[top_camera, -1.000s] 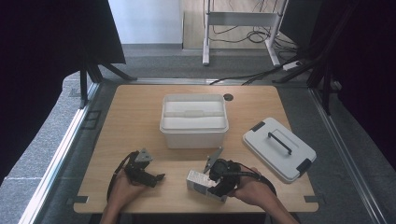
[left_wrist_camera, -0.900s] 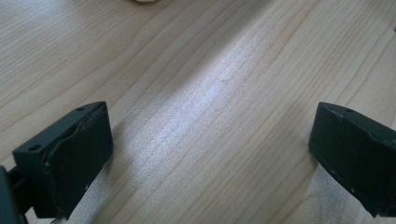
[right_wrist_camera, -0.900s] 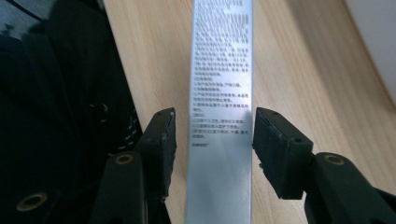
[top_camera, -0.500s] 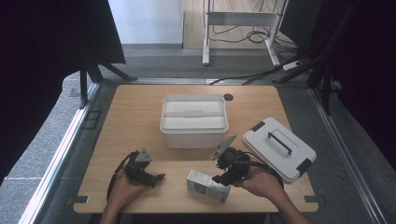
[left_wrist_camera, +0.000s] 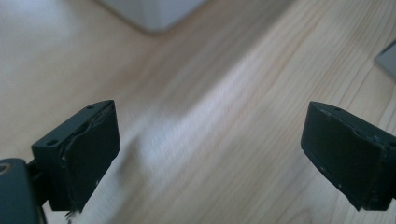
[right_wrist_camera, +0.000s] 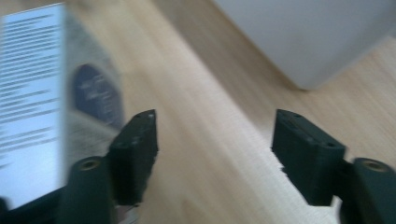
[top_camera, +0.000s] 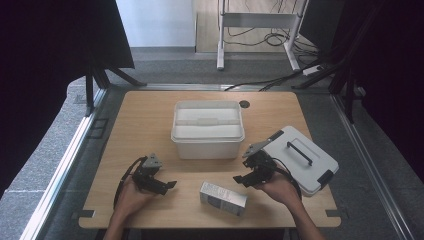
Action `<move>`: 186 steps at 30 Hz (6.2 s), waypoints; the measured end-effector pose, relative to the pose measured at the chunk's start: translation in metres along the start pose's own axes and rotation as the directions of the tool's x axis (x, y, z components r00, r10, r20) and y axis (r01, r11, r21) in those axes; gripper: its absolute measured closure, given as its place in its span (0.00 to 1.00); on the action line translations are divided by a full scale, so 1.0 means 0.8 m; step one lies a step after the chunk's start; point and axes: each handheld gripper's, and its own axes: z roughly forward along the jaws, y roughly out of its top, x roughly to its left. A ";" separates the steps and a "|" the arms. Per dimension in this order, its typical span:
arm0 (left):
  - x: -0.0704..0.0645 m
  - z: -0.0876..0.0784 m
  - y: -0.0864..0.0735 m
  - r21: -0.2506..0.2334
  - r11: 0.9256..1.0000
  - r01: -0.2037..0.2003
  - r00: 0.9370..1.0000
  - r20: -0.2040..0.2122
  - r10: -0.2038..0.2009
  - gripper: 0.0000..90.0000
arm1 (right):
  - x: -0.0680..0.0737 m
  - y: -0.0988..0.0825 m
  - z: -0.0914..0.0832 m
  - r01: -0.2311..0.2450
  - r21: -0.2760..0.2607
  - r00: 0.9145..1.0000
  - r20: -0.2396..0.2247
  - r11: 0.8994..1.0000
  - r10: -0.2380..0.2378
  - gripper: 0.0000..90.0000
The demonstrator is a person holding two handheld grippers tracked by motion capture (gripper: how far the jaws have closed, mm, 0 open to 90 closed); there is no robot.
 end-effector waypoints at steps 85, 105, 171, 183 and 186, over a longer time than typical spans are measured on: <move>0.029 -0.061 0.056 0.073 0.980 -0.183 0.982 0.060 0.178 0.01 | -0.011 -0.085 0.017 -0.089 -0.153 0.987 0.116 0.984 0.107 0.00; 0.067 -0.114 0.136 0.097 0.950 -0.297 0.955 0.055 0.292 0.19 | -0.017 -0.118 0.037 -0.098 -0.144 0.981 0.152 0.985 0.120 0.00; -0.016 -0.007 0.298 0.159 0.795 -0.585 0.795 0.305 0.524 0.99 | -0.017 -0.118 0.037 -0.095 -0.144 0.981 0.154 0.985 0.118 0.00; 0.012 -0.029 0.283 0.221 0.869 -0.443 0.895 0.175 0.411 0.99 | -0.017 -0.118 0.037 -0.095 -0.144 0.981 0.154 0.985 0.117 0.00; 0.022 -0.035 0.276 0.232 0.887 -0.398 0.917 0.138 0.375 0.99 | -0.017 -0.118 0.037 -0.096 -0.144 0.981 0.154 0.985 0.118 0.00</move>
